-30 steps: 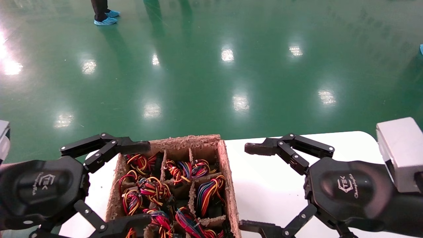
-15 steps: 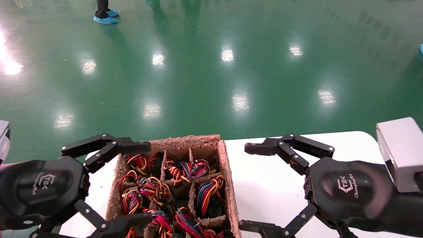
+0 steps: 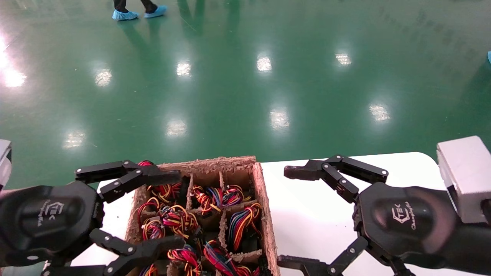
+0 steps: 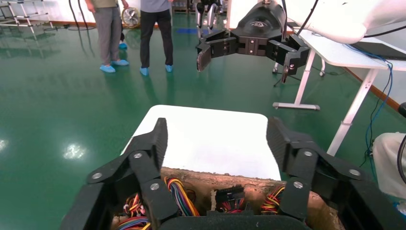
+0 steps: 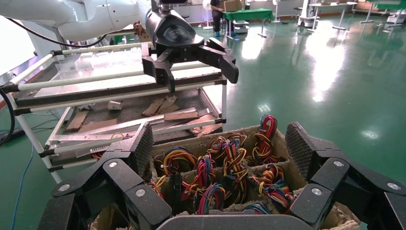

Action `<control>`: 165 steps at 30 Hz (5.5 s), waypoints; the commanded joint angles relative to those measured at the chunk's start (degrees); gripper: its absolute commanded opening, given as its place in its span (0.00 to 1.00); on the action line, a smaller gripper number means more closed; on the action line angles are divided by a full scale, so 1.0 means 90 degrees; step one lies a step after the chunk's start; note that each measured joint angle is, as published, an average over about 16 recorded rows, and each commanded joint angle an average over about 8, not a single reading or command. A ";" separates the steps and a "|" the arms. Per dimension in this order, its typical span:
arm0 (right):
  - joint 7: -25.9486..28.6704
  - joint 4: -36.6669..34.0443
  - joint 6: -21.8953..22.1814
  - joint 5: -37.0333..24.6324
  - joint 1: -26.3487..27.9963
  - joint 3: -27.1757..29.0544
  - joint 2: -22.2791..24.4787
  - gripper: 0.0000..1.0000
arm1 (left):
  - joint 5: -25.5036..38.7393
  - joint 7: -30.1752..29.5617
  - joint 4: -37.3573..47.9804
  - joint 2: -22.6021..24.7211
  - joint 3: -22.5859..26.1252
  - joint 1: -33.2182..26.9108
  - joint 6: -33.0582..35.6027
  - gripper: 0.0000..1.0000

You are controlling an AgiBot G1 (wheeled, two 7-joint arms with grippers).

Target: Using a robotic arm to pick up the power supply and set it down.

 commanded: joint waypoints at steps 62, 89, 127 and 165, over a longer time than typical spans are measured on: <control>-0.1313 -0.0197 0.1348 -0.3223 0.0550 -0.1245 -0.1441 0.00 | 0.0000 0.0001 0.0001 0.0000 0.0001 -0.0001 0.0000 0.00; -0.1651 -0.0225 0.1318 -0.3498 0.0621 -0.1342 -0.1477 0.00 | -0.0001 0.0001 0.0001 0.0000 0.0001 -0.0001 0.0000 0.00; -0.1168 -0.0345 0.1090 -0.1395 0.0210 -0.0469 -0.1141 0.00 | -0.0001 0.0001 0.0001 -0.0001 0.0002 -0.0001 0.0000 0.00; 0.0372 -0.0799 0.3521 -0.0727 0.0949 0.0298 -0.1050 0.00 | -0.0002 0.0001 0.0001 -0.0001 0.0003 -0.0001 0.0000 0.00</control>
